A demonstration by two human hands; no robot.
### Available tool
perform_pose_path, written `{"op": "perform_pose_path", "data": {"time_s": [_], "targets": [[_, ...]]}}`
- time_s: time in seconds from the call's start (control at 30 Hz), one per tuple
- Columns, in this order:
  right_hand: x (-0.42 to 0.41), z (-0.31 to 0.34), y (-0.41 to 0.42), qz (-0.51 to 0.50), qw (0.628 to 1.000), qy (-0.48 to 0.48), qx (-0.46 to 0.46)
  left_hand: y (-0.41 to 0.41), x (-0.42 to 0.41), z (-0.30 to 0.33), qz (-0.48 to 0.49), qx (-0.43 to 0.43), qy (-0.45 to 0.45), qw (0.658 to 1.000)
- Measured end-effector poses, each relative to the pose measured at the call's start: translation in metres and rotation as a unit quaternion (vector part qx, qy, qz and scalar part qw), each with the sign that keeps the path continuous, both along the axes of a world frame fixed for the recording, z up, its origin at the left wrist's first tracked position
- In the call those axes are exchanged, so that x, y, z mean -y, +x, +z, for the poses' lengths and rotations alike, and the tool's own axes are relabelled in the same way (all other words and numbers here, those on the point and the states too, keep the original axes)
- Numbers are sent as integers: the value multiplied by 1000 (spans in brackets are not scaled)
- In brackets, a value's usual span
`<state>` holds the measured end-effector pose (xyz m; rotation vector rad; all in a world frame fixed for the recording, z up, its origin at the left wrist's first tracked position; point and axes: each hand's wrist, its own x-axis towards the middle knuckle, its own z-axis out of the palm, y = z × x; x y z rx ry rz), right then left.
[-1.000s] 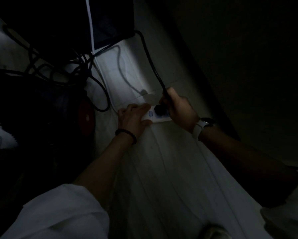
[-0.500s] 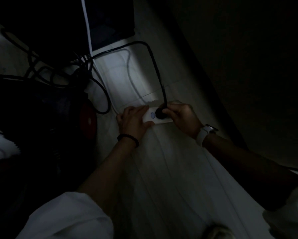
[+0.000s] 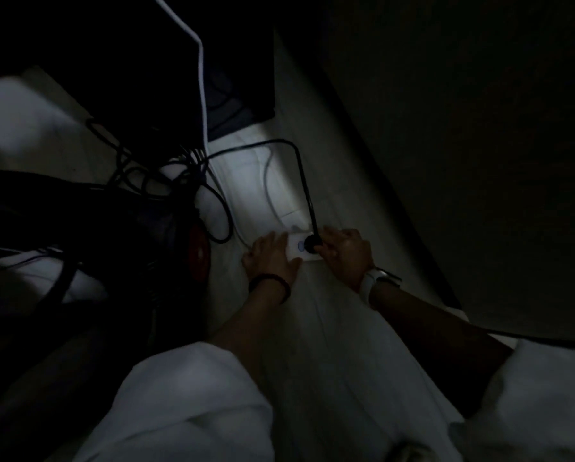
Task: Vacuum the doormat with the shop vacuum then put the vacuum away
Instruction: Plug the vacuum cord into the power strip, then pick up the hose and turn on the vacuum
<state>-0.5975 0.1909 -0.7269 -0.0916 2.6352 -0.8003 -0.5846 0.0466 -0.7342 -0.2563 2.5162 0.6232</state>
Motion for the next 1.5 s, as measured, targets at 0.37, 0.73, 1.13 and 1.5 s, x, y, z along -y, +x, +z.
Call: {"op": "perform_pose_path", "data": {"time_s": [0.37, 0.73, 1.13, 1.5], "targets": [[-7, 276, 91, -19, 996, -6, -86, 89, -17, 309, 73, -170, 40, 982], [54, 556, 179, 49, 994, -72, -68, 197, 78, 587, 158, -198, -36, 967], [226, 556, 243, 63, 986, -118, 100, 270, 263, 571, 211, -176, -6, 961], [313, 509, 237, 16, 999, 31, 42, 165, 361, 540, -314, -214, -65, 923]]}}
